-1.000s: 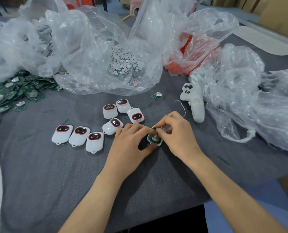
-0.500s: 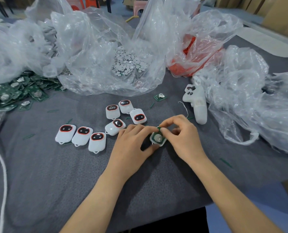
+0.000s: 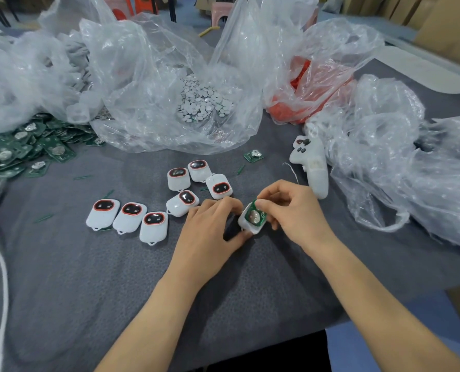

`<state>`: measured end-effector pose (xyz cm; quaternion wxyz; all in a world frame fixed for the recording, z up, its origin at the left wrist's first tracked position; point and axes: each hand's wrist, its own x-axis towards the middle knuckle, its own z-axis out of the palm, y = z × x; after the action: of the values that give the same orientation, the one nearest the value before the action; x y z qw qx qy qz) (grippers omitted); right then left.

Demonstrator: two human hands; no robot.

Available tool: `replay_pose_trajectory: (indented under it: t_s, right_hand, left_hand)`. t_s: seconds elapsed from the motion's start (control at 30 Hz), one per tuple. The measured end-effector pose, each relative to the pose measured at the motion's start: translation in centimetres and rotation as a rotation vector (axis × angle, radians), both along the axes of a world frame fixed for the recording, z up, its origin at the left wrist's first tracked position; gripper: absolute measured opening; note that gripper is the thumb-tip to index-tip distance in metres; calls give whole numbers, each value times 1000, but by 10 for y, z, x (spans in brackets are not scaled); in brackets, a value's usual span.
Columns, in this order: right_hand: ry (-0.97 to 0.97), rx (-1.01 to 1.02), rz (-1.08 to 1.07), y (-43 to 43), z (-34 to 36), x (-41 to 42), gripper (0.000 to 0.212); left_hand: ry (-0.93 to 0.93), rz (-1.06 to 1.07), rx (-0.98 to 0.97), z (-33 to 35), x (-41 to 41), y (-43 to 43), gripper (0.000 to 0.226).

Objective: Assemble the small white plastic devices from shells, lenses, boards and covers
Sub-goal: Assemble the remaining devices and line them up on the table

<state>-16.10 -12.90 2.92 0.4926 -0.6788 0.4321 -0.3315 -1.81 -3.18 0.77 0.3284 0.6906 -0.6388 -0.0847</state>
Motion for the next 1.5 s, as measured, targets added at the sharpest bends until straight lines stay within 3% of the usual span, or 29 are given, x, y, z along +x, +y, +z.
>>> replay_pose_trajectory:
  t_s: [0.23, 0.83, 1.07, 1.27, 1.5]
  right_hand:
    - [114, -88, 0, 1, -4, 3, 18]
    - [138, -239, -105, 18, -14, 6, 13]
    - [217, -392, -153, 22, -16, 9, 8]
    - [253, -399, -138, 21, -17, 10, 7]
    - [294, -397, -129, 14, -19, 8, 28]
  left_hand:
    - [-3, -6, -7, 0, 0, -1, 33]
    - [8, -1, 4, 0, -1, -1, 36]
    - [-38, -24, -26, 2, -2, 1, 30]
    - [-55, -20, -37, 0, -2, 1, 23]
    - [-112, -16, -70, 0, -5, 1, 19]
